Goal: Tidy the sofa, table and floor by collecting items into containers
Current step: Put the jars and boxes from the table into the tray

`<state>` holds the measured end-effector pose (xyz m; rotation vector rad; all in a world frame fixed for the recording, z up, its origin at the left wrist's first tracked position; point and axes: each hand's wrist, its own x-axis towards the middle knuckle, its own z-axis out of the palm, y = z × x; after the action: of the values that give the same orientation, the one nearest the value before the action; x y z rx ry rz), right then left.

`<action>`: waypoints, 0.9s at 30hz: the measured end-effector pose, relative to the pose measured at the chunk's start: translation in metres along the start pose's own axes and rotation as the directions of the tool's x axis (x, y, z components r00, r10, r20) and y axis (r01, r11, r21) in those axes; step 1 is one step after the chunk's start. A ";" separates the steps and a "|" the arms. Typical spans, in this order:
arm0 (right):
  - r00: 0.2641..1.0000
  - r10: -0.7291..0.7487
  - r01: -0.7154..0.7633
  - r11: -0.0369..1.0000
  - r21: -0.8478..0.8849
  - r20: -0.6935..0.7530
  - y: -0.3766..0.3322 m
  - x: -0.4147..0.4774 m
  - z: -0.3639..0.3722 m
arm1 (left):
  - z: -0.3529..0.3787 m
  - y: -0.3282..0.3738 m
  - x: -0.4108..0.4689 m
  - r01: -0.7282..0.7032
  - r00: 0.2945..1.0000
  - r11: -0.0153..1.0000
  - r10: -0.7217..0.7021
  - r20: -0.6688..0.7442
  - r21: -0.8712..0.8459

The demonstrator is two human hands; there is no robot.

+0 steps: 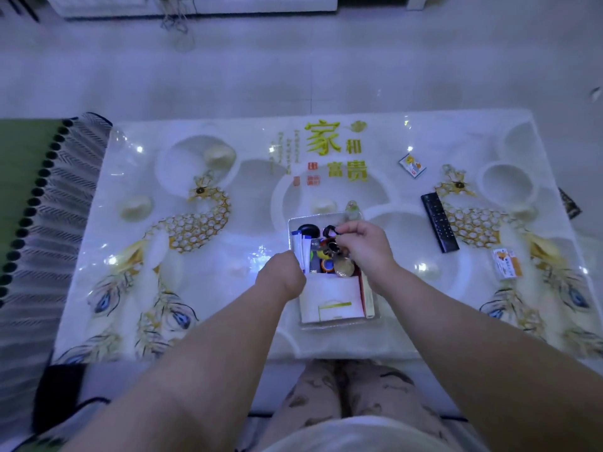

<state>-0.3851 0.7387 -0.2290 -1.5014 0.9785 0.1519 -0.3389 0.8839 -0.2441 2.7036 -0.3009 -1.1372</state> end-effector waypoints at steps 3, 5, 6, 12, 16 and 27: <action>1.000 -0.024 0.023 0.996 -0.084 -0.013 0.006 0.008 0.015 | 0.004 -0.011 0.001 0.009 1.000 1.000 -0.009 0.010 -0.022; 0.999 -0.037 0.040 0.986 -0.163 0.020 0.012 0.011 0.023 | 0.006 -0.016 0.001 0.016 1.000 0.999 -0.015 0.016 -0.035; 0.999 -0.030 0.036 0.980 -0.198 0.034 0.013 0.012 0.026 | 0.007 -0.019 0.001 0.018 1.000 0.999 -0.017 0.015 -0.039; 0.998 0.037 -0.019 0.963 -0.267 0.060 0.029 0.017 0.021 | 0.009 -0.015 0.006 -0.012 1.000 0.997 0.013 0.004 -0.082; 0.999 0.039 -0.037 0.988 -0.152 0.009 0.033 0.018 0.006 | 0.007 0.002 0.006 -0.048 0.999 0.986 0.046 -0.016 -0.162; 0.992 -0.059 0.025 0.960 -0.279 -0.114 0.052 0.038 -0.132 | 0.029 0.125 0.028 -0.123 0.992 0.895 0.116 -0.044 -0.428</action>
<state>-0.4529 0.6134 -0.2637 -1.8045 1.0534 0.1745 -0.3543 0.7533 -0.2513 2.2726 -0.1829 -1.0051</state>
